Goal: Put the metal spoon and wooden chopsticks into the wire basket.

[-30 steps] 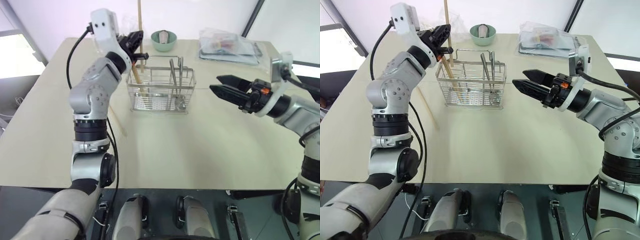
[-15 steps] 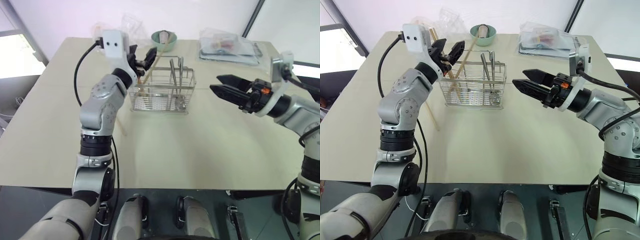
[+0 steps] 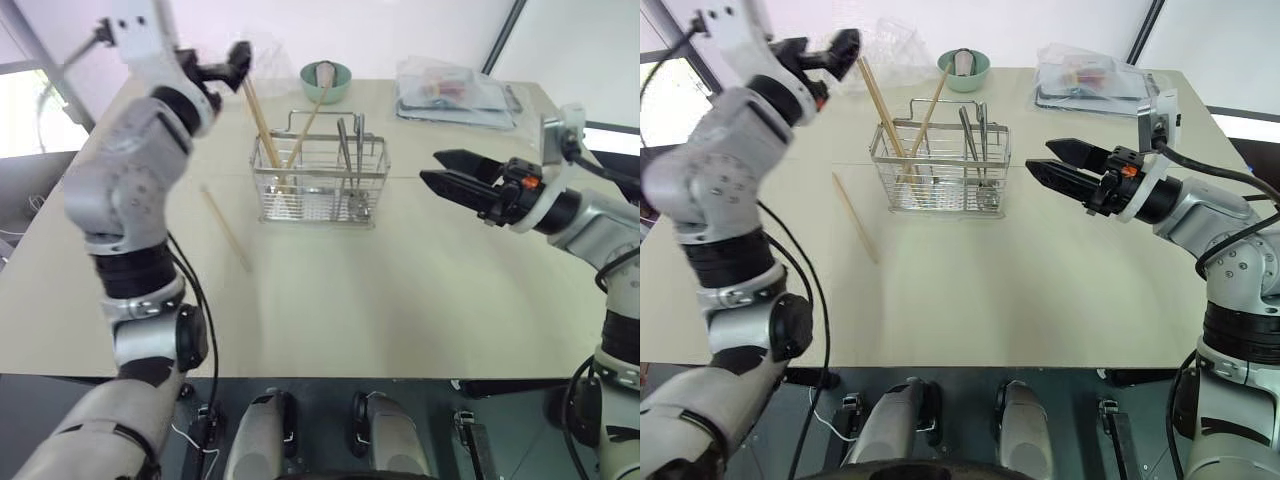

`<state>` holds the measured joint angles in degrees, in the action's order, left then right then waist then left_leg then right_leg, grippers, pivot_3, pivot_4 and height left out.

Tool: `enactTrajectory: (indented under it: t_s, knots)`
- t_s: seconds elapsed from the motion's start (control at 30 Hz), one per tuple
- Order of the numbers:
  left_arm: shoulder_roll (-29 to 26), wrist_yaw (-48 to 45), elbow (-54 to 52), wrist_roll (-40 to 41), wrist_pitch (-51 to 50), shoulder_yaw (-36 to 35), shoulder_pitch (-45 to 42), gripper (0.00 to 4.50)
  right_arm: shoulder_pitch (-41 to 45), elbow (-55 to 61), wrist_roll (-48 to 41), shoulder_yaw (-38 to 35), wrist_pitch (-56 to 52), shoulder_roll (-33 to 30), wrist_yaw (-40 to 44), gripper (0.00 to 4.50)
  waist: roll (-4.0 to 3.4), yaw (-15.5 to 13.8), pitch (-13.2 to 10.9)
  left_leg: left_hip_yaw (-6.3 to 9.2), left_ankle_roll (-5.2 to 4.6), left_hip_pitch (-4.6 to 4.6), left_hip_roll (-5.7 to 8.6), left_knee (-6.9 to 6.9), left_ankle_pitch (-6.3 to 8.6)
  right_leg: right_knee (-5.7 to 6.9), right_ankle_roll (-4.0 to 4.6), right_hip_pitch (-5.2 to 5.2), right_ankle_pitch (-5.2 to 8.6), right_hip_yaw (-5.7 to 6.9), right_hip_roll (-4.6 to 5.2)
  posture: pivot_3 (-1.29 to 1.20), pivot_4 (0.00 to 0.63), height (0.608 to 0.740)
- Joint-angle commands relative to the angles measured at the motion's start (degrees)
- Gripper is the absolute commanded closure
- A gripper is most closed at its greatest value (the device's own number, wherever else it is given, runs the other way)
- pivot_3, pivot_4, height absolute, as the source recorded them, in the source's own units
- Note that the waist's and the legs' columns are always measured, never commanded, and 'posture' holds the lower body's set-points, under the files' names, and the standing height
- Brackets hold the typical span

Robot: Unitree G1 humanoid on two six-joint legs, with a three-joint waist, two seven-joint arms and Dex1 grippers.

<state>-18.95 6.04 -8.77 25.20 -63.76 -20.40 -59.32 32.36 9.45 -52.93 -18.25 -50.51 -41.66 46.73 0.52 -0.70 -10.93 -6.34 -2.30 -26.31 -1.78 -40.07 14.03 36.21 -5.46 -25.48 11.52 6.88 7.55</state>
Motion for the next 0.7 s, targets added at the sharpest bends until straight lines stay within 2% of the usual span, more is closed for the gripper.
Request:
enactTrajectory:
  t_s: [0.03,0.23,0.33,0.5,0.6,0.7]
  knots:
    - [1.3,7.6,-0.7,-3.4,-12.2,-4.1,-2.0,0.02,1.2,-0.1,0.3,0.1,1.9,0.1,0.9,0.76,0.00,-0.1,0.0,0.01,0.00,0.01,0.01,0.00,0.00,-0.01,0.00,0.03,0.00,0.01,0.00,0.00,0.150,0.707]
    - [8.7,14.7,2.3,-9.6,-19.3,-8.9,-1.9,0.02,1.7,-1.0,0.9,1.5,3.2,1.2,1.3,0.76,0.03,-0.2,0.0,0.05,0.07,-0.02,0.04,-0.03,-0.04,-0.02,-0.01,0.06,0.00,0.05,0.02,0.00,0.150,0.707]
    - [10.4,15.0,6.5,-11.8,-16.1,-7.4,-0.5,0.02,1.9,-1.0,0.9,2.0,3.4,1.5,1.3,0.76,0.03,-0.1,0.0,0.05,0.09,-0.02,0.03,-0.01,-0.05,-0.02,0.00,0.04,0.00,0.05,0.00,0.00,0.150,0.707]
    - [13.3,17.5,18.1,-13.9,-11.6,-12.3,-0.1,0.02,1.3,0.0,1.4,2.9,3.8,1.3,1.6,0.76,0.03,0.0,0.0,0.03,0.10,0.00,0.03,0.00,-0.05,-0.02,0.00,0.04,0.00,0.05,0.01,0.00,0.150,0.707]
    - [12.9,17.7,26.2,-14.2,-6.7,-13.4,-0.3,0.02,0.5,1.0,1.4,3.1,3.9,1.0,1.7,0.76,0.03,0.0,0.0,0.03,0.10,0.00,0.02,0.00,-0.04,-0.02,0.00,0.03,0.00,0.05,0.01,0.00,0.150,0.707]
    - [11.6,16.3,34.8,-14.6,-1.0,-11.5,-1.4,0.02,0.3,1.7,0.9,2.5,3.5,0.3,1.9,0.76,0.03,-0.2,0.0,0.03,0.10,-0.01,0.02,0.00,-0.04,-0.02,0.00,0.02,0.00,0.06,0.02,0.00,0.150,0.707]
